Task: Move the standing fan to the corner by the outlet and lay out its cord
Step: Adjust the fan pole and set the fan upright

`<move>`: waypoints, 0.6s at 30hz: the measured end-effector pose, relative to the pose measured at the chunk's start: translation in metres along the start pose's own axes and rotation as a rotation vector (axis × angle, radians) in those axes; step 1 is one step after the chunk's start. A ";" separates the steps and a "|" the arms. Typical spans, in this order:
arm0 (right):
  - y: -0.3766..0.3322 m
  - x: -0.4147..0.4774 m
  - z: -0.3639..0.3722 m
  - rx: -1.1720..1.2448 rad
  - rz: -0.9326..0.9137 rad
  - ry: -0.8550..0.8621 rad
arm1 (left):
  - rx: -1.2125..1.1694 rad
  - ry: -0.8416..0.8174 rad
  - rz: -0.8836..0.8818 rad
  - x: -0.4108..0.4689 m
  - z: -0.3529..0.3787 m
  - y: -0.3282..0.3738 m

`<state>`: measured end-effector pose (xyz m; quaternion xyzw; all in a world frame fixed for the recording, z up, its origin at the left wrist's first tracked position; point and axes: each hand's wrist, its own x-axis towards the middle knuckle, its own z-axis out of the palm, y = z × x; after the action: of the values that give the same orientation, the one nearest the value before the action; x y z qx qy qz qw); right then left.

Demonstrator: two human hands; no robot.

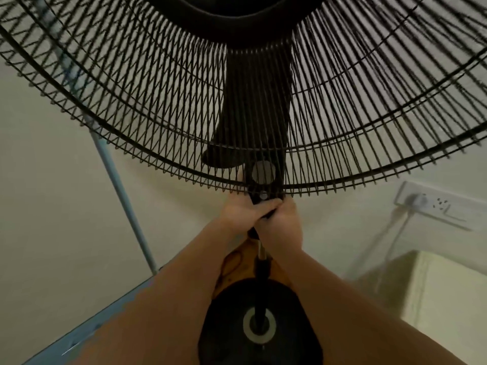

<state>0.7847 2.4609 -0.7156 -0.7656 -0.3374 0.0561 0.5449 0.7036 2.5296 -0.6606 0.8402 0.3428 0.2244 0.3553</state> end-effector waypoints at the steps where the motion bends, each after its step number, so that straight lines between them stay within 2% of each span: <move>1: 0.000 -0.001 0.000 0.002 0.002 0.002 | 0.002 0.007 0.019 0.000 0.000 -0.001; 14: 0.002 -0.002 0.001 0.111 -0.001 -0.013 | -0.263 -0.014 0.025 0.008 0.008 -0.013; 18: 0.013 -0.002 0.008 0.147 -0.060 0.022 | -0.283 0.022 0.103 0.006 0.013 -0.015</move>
<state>0.7854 2.4634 -0.7311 -0.7137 -0.3492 0.0556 0.6047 0.7089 2.5359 -0.6795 0.7956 0.2682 0.2976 0.4545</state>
